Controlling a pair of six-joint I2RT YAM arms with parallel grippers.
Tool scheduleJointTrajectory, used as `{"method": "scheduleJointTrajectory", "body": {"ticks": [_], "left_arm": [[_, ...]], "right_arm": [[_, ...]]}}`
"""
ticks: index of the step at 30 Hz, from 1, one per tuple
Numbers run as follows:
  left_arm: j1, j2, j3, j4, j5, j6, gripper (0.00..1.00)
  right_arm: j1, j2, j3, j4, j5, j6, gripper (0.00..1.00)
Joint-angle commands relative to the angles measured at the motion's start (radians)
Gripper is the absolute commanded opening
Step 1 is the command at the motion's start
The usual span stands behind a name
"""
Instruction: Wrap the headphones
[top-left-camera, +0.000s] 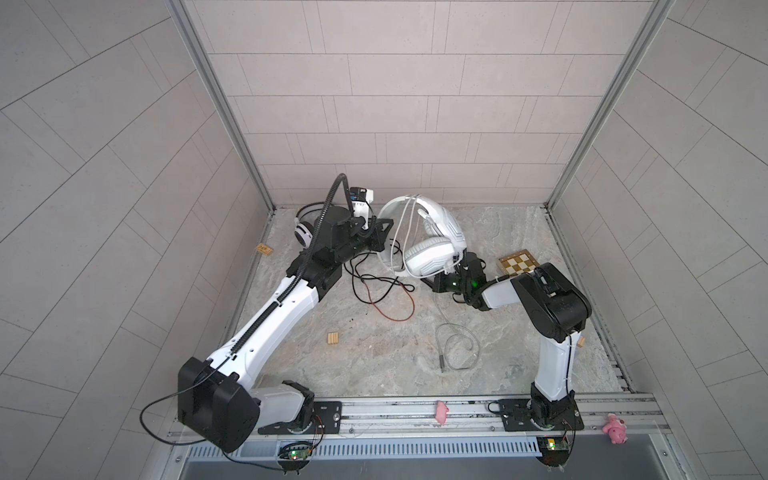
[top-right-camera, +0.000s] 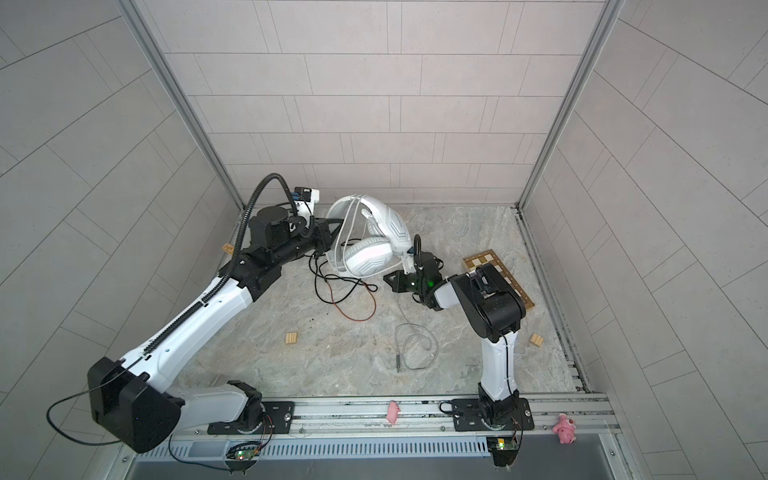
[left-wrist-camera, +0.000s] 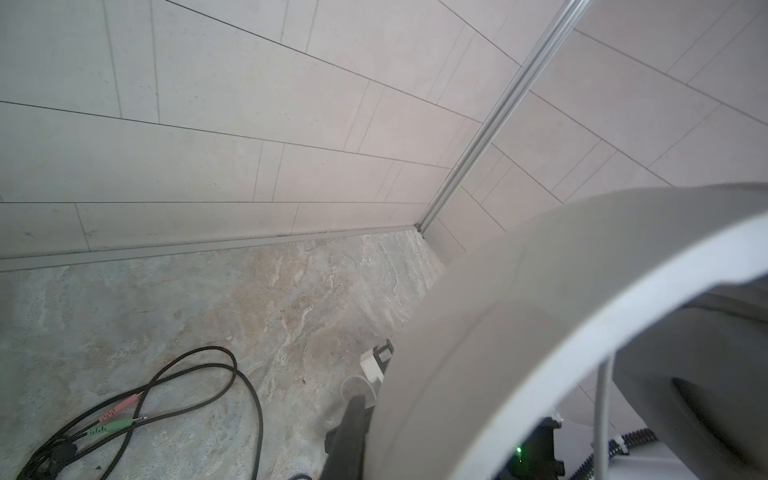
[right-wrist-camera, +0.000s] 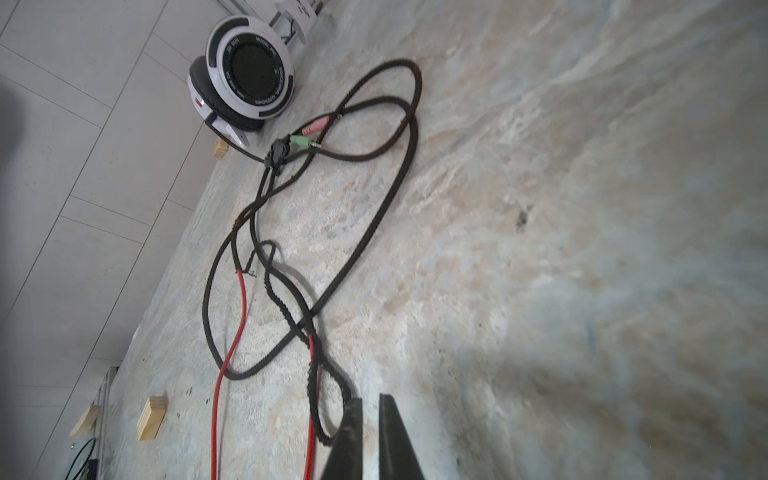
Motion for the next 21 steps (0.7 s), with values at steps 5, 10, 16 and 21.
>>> {"method": "scheduleJointTrajectory", "body": {"ticks": [5, 10, 16, 21], "left_arm": [[0.138, -0.038, -0.065, 0.267, -0.049, -0.287, 0.0], [0.144, -0.022, -0.026, 0.247, -0.282, -0.398, 0.0], [0.143, 0.05, 0.137, 0.134, -0.519, -0.482, 0.0], [0.144, 0.118, 0.236, 0.099, -0.61, -0.467, 0.0]], "right_arm": [[0.041, -0.13, -0.085, -0.085, 0.056, -0.078, 0.03], [0.171, -0.263, -0.078, -0.346, 0.228, -0.211, 0.03], [0.362, -0.412, -0.038, -0.675, 0.532, -0.393, 0.03], [0.465, -0.52, -0.025, -0.843, 0.633, -0.411, 0.02]]}}
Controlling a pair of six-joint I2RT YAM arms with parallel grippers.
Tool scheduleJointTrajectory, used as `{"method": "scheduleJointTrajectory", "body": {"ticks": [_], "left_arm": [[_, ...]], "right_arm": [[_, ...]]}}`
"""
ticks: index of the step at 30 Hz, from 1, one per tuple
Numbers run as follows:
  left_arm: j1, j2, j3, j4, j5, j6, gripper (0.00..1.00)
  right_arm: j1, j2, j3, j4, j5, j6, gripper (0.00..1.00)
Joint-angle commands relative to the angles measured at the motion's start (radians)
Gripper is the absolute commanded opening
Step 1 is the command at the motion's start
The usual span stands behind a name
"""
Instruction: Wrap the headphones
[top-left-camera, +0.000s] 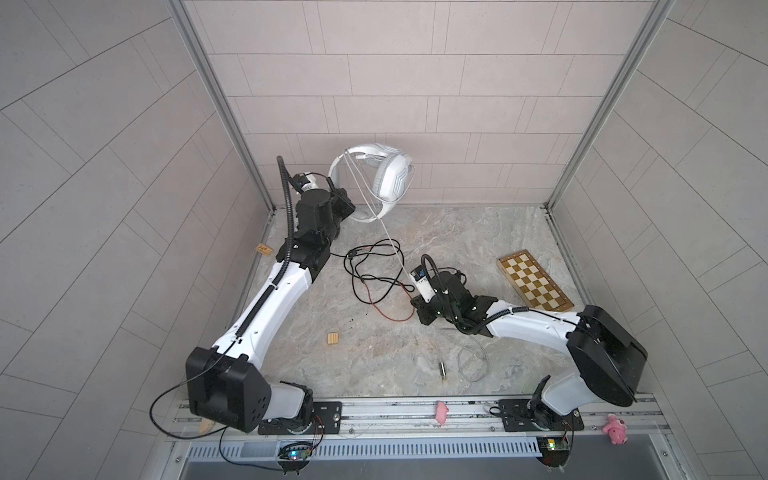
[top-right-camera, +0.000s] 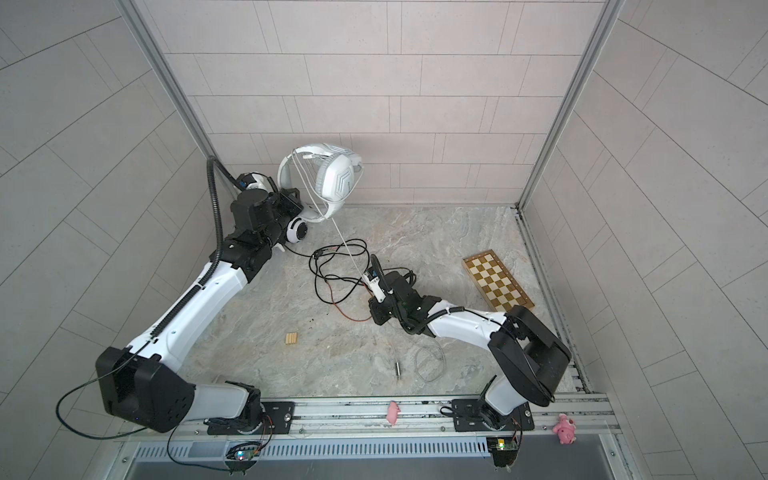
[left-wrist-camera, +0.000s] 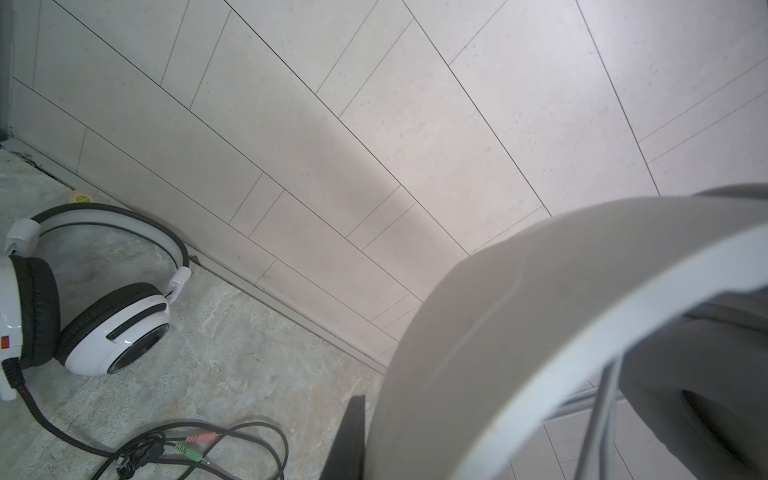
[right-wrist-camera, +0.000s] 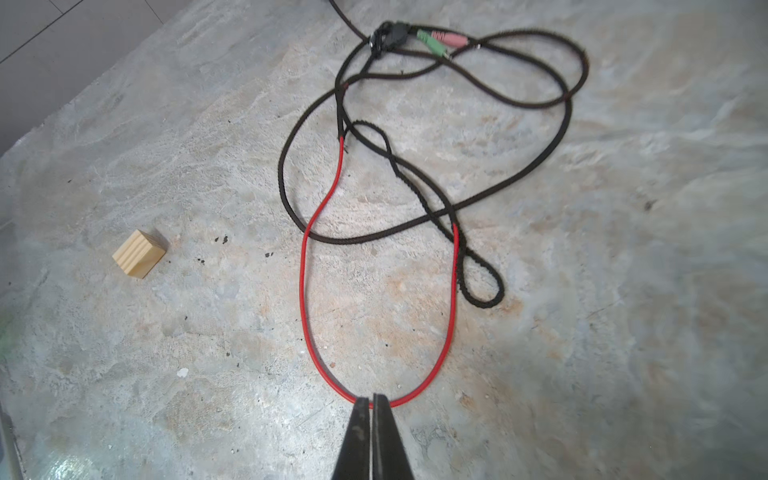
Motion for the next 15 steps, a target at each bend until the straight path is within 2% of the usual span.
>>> {"method": "scheduleJointTrajectory", "body": {"ticks": [1, 4, 15], "left_arm": [[0.009, 0.026, 0.108, 0.069, -0.156, -0.052, 0.0], [0.009, 0.058, 0.139, 0.068, -0.172, -0.007, 0.0], [0.009, 0.076, 0.13, 0.062, -0.287, 0.051, 0.0]], "right_arm": [[0.066, -0.073, -0.024, -0.243, 0.158, -0.077, 0.02], [0.115, -0.134, -0.027, -0.304, 0.225, -0.088, 0.02], [0.245, -0.317, -0.041, -0.43, 0.323, -0.114, 0.01]]}}
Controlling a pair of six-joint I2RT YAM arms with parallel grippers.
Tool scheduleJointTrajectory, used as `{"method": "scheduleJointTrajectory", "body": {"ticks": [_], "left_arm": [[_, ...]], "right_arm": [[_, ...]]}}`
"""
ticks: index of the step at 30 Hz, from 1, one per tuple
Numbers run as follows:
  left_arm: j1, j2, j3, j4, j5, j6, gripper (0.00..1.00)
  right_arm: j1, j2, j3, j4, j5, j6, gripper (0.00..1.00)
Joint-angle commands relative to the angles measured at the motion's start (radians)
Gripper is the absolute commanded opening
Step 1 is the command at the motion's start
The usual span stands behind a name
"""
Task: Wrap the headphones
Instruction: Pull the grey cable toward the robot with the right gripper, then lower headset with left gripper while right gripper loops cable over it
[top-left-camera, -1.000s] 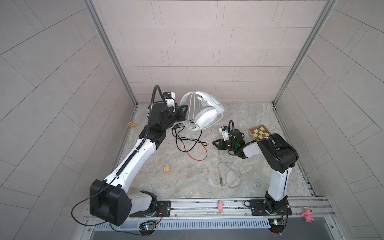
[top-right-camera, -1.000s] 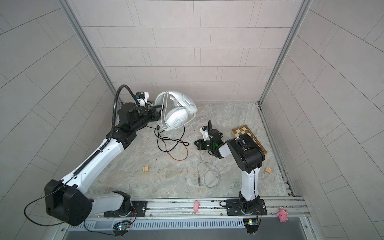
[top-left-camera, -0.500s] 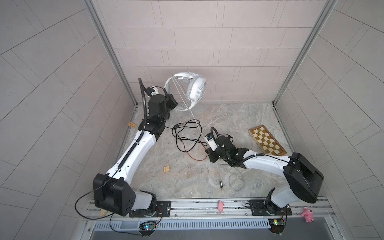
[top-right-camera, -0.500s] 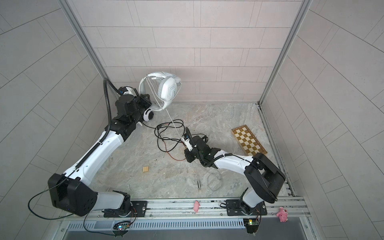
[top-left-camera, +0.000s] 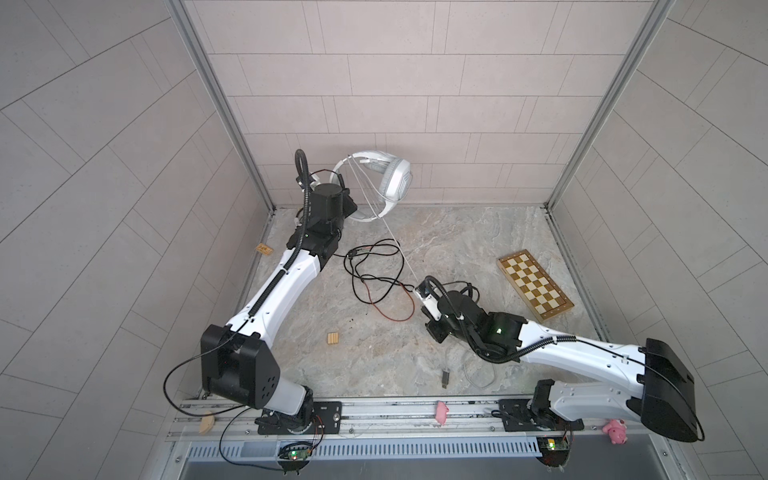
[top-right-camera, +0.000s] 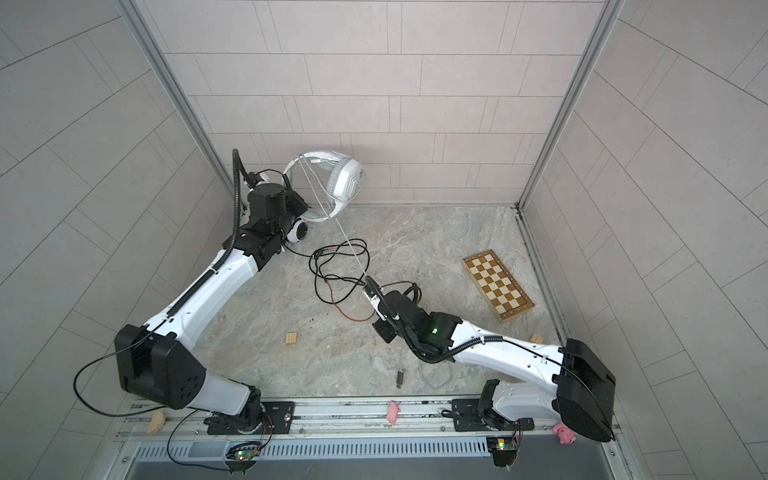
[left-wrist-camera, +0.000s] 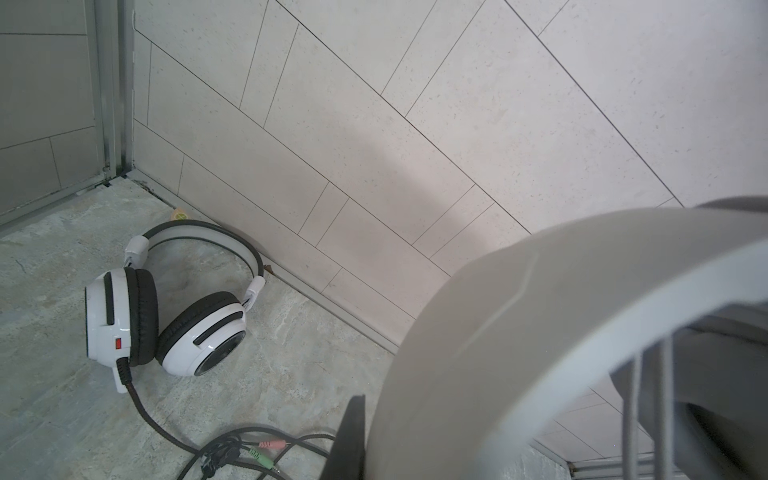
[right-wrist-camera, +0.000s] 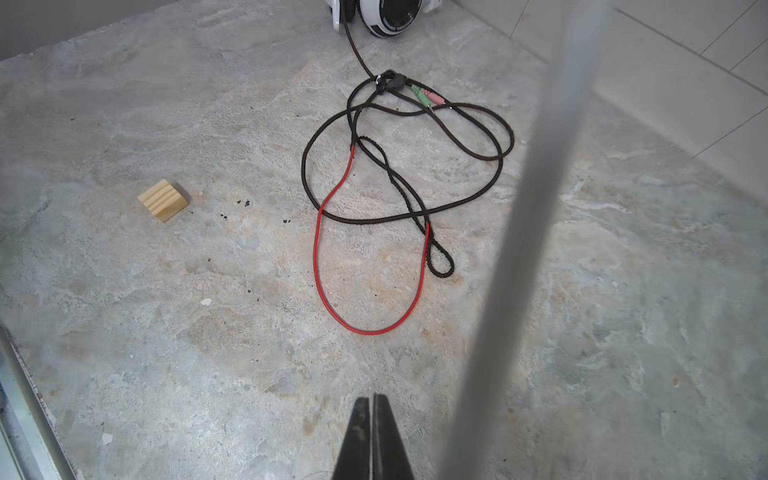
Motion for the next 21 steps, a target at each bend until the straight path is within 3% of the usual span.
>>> {"method": "scheduleJointTrajectory", "body": {"ticks": [1, 10, 16, 21], "left_arm": [[0.023, -0.019, 0.058, 0.16, -0.139, -0.036, 0.0], [-0.025, -0.005, 0.029, 0.186, -0.225, -0.006, 0.0], [-0.132, 0.055, 0.057, 0.21, -0.279, 0.211, 0.0], [-0.207, 0.143, 0.075, 0.169, -0.248, 0.322, 0.0]], "right_arm": [[0.047, -0.034, -0.014, -0.18, 0.062, -0.037, 0.02], [0.152, -0.048, 0.047, -0.193, 0.114, -0.083, 0.02], [0.191, -0.047, 0.14, -0.261, 0.14, -0.137, 0.02], [0.19, -0.115, 0.186, -0.275, 0.173, -0.185, 0.02]]}}
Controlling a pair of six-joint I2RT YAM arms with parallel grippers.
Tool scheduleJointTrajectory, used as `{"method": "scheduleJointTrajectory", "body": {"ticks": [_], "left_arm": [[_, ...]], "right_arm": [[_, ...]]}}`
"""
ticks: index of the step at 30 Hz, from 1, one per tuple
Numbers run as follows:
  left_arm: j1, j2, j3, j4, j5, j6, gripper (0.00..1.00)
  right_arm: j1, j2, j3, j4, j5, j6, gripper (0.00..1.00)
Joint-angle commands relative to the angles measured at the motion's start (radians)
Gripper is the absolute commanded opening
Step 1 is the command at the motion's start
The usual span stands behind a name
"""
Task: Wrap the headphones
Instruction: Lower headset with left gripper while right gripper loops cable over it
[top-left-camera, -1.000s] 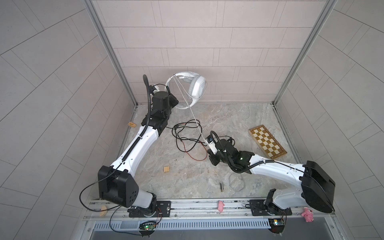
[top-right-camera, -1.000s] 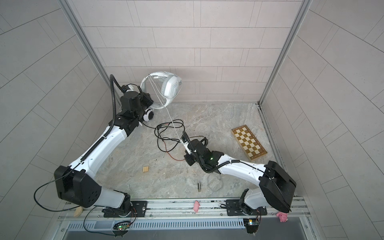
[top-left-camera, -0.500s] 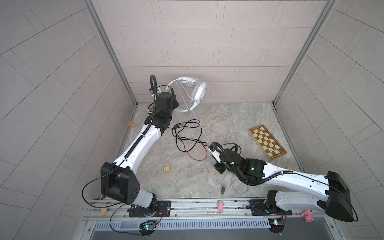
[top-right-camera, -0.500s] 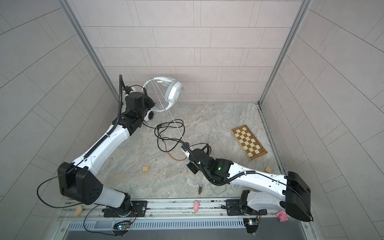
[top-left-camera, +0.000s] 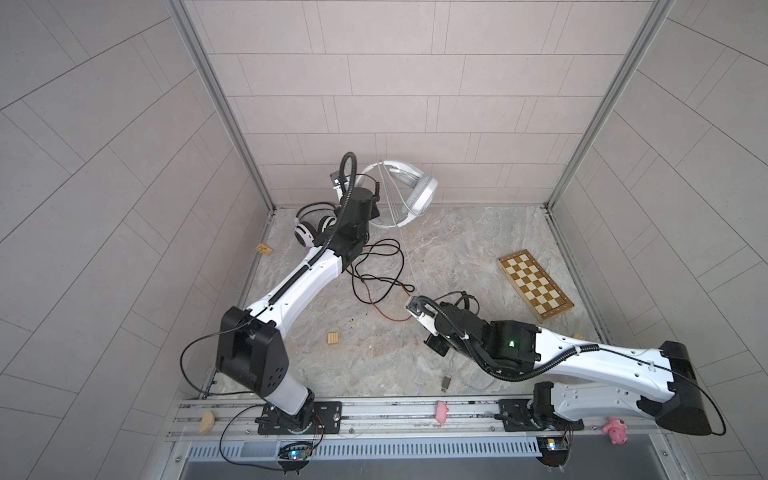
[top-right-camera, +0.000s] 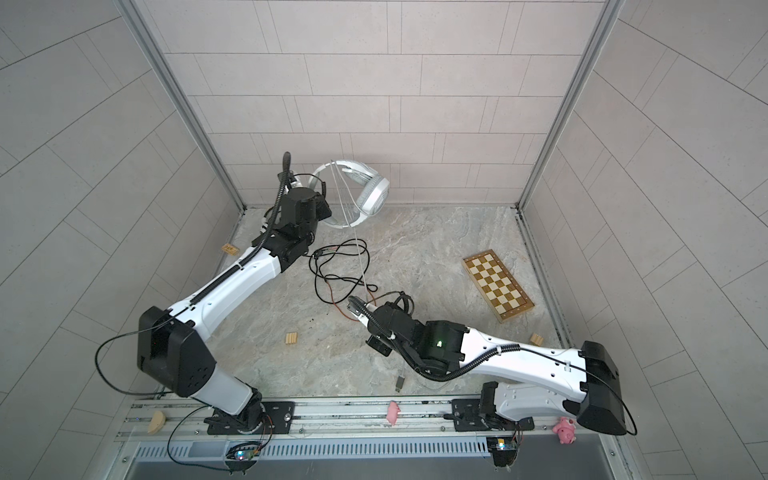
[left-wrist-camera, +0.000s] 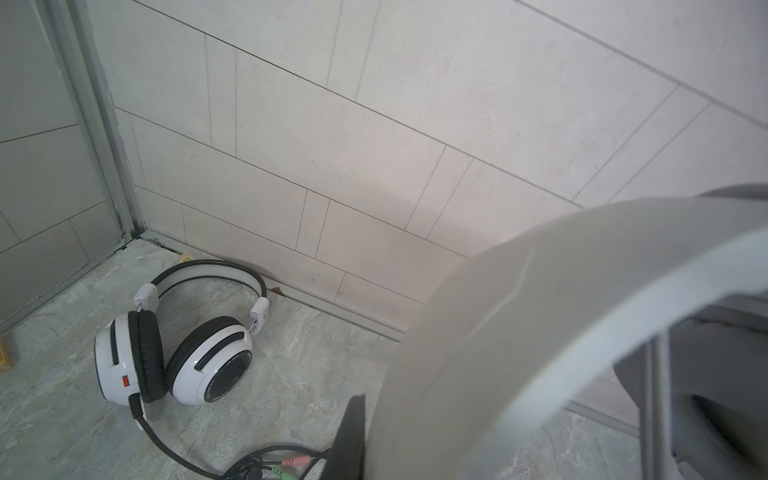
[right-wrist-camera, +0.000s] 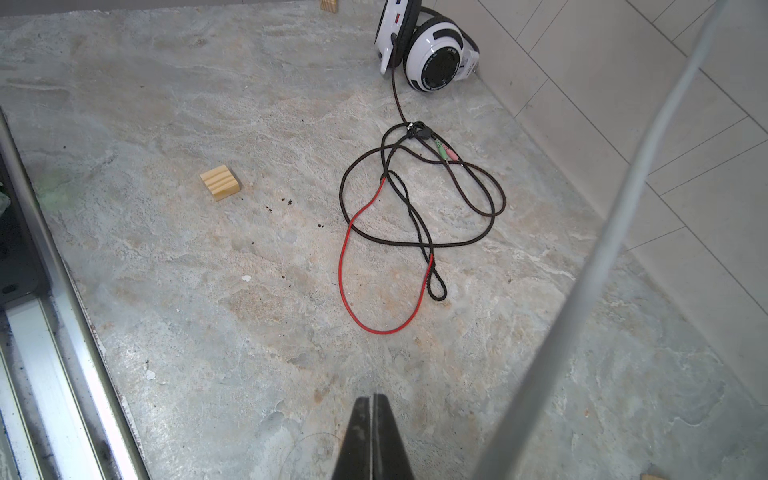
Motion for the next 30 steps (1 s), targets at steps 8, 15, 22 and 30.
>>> {"method": "scheduleJointTrajectory", "body": {"ticks": [8, 15, 22, 30], "left_arm": [[-0.192, 0.15, 0.071, 0.032, -0.002, 0.273, 0.0], [-0.255, 0.154, 0.065, -0.041, 0.066, 0.327, 0.0], [-0.293, 0.08, -0.003, -0.089, 0.108, 0.36, 0.0], [-0.296, -0.023, -0.052, -0.153, 0.284, 0.374, 0.0]], "right_arm": [[-0.11, -0.119, 0.146, -0.06, 0.024, -0.122, 0.0], [-0.371, -0.117, 0.235, -0.005, -0.143, -0.098, 0.0], [-0.624, -0.03, 0.299, 0.065, -0.292, -0.018, 0.0], [-0.788, 0.201, 0.463, 0.064, -0.42, 0.023, 0.0]]}}
